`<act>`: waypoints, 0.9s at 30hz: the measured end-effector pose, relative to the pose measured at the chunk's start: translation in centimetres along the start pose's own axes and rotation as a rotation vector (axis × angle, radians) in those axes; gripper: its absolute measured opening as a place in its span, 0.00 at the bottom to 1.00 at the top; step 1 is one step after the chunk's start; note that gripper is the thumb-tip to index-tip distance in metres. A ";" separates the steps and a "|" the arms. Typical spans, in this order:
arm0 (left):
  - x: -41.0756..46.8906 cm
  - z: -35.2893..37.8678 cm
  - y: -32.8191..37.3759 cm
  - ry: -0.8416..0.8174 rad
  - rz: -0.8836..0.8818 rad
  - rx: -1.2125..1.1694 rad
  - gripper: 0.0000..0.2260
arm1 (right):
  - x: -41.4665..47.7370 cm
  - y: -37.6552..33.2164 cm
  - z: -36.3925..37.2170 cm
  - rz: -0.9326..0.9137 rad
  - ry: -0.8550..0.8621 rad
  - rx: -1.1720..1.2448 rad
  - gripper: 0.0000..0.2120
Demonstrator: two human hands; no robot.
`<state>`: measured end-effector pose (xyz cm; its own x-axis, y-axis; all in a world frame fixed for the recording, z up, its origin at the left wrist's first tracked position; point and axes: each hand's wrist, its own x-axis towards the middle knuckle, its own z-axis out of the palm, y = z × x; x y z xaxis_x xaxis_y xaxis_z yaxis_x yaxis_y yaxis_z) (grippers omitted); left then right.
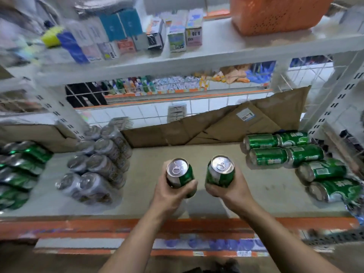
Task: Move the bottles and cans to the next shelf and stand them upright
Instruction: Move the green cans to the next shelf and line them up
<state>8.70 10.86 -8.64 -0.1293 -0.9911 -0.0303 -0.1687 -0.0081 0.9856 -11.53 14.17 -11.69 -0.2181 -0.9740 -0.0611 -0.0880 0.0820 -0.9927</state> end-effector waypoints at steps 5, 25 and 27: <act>-6.0 -12.3 -0.9 0.102 0.051 0.028 0.25 | -3.7 -2.7 12.4 -0.081 -0.111 0.032 0.30; -10.5 -51.0 -9.8 0.306 -0.072 -0.009 0.24 | -11.3 -4.6 51.1 -0.111 -0.272 -0.057 0.25; -7.5 -51.3 -10.1 0.249 -0.069 0.017 0.21 | -9.3 -4.3 52.7 -0.123 -0.202 -0.056 0.26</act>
<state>61.50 11.60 -9.83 0.1278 -0.9903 -0.0537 -0.1853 -0.0771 0.9797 42.07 11.73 -12.32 -0.0044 -0.9994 0.0346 -0.1573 -0.0335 -0.9870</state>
